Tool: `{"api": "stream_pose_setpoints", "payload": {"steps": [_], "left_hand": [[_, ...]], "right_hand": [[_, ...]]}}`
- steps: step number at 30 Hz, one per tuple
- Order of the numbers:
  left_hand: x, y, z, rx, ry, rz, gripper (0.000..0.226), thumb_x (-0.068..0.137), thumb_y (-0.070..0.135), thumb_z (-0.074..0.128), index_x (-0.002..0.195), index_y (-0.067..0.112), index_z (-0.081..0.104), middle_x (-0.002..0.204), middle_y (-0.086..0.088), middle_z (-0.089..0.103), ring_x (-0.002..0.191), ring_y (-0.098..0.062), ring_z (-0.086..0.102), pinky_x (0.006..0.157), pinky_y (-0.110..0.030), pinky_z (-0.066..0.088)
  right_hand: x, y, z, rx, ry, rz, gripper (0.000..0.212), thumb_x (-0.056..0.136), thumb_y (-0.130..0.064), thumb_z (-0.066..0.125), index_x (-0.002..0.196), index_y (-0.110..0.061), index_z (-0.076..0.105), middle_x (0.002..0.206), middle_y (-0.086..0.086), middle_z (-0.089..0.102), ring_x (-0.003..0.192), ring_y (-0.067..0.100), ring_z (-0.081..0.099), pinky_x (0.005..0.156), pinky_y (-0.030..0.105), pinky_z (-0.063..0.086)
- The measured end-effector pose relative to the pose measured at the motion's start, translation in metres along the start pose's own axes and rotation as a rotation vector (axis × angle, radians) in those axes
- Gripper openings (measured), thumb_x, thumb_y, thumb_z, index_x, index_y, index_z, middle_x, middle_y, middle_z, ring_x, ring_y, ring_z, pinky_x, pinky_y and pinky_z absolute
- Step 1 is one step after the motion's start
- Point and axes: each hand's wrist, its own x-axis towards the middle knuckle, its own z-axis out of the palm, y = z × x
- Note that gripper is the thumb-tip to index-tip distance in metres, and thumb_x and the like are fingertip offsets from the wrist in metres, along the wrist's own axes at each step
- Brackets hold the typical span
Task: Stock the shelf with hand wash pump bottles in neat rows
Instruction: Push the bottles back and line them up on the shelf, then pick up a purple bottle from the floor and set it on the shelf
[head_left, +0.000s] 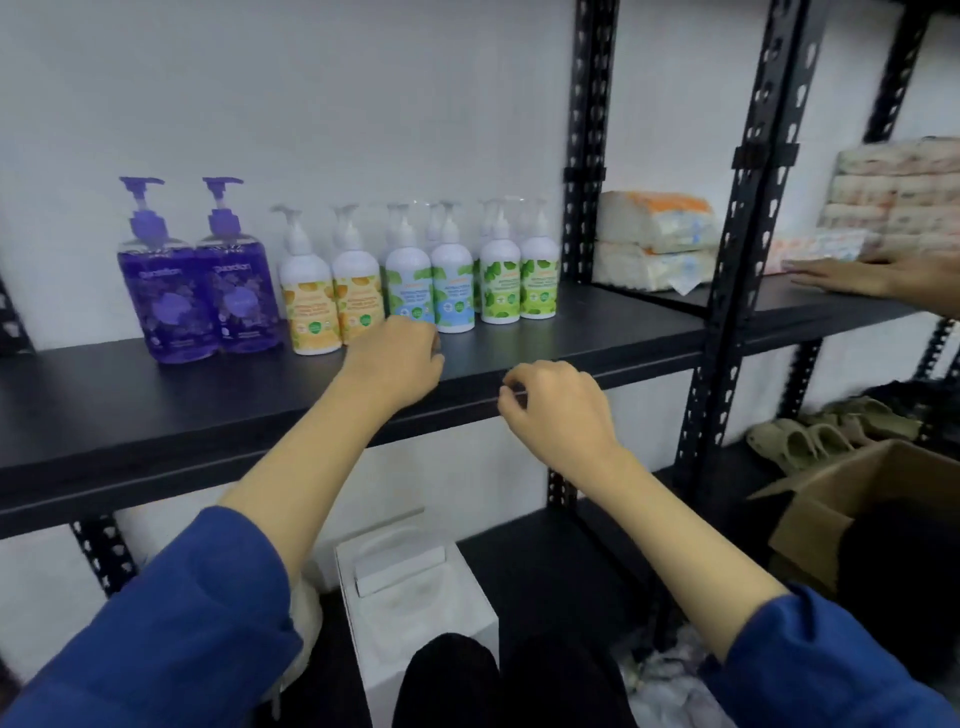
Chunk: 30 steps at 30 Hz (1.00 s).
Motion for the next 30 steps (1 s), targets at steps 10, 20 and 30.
{"api": "stream_pose_setpoints", "payload": {"steps": [10,20,30], "left_hand": [[-0.007,0.151,0.067,-0.163,0.000,0.519,0.023,0.094,0.021,0.045,0.107,0.011,0.062,0.106,-0.009,0.062,0.097,-0.030,0.058,0.071,-0.035,0.046],[-0.054,0.280,0.170,-0.218,-0.280,0.933,0.031,0.097,0.036,0.046,0.121,0.019,0.055,0.114,-0.003,0.058,0.101,-0.023,0.058,0.076,-0.034,0.049],[-0.122,0.417,0.269,-0.210,-0.566,1.250,0.031,0.096,0.032,0.045,0.117,0.014,0.057,0.115,-0.005,0.059,0.106,-0.027,0.057,0.082,-0.036,0.049]], "right_hand": [[-0.097,0.106,-0.036,-0.396,-0.044,0.377,0.029,0.094,-0.027,0.042,0.095,-0.010,0.066,0.091,0.007,0.064,0.086,0.030,0.058,0.065,0.031,0.028],[-0.242,0.175,-0.033,-0.504,-0.067,0.816,0.027,0.093,-0.023,0.042,0.088,-0.006,0.063,0.090,0.011,0.063,0.088,0.031,0.056,0.065,0.033,0.026],[-0.410,0.226,-0.007,-0.499,-0.115,1.391,0.013,0.052,-0.017,0.066,0.046,-0.011,0.056,0.044,0.005,0.054,0.041,0.029,0.053,0.040,0.024,0.037]]}}
